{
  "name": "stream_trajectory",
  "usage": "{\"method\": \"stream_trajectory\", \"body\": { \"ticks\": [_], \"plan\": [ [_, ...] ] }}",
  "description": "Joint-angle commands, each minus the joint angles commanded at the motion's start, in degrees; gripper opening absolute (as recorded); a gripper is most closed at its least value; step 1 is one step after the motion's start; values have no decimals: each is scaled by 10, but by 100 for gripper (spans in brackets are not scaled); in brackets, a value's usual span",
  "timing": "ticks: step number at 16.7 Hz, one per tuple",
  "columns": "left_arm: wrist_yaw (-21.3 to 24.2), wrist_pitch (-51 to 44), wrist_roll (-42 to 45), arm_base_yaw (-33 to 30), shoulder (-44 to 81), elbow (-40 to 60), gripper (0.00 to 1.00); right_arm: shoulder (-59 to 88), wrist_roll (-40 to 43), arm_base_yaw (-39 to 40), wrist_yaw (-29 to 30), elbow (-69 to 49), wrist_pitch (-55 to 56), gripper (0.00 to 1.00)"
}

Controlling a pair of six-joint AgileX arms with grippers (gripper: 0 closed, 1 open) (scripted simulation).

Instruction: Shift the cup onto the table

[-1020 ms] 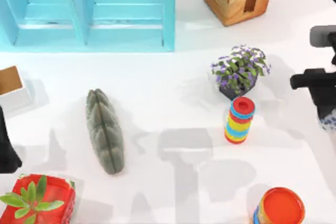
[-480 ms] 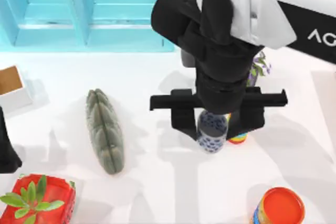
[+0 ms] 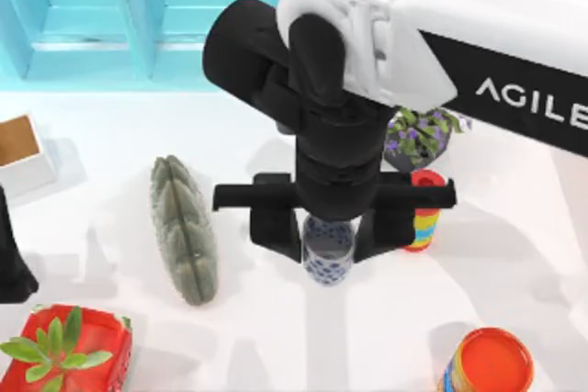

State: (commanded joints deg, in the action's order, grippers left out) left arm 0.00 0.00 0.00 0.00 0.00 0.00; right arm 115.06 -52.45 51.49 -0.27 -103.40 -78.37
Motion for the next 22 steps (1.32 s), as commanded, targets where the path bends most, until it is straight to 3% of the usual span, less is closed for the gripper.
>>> {"method": "stream_trajectory", "body": {
  "ticks": [15, 22],
  "plan": [
    [0, 0, 0, 0, 0, 0, 100, 16, -1, 1, 0, 125, 141, 0],
    [0, 0, 0, 0, 0, 0, 100, 16, -1, 1, 0, 125, 141, 53]
  ]
}}
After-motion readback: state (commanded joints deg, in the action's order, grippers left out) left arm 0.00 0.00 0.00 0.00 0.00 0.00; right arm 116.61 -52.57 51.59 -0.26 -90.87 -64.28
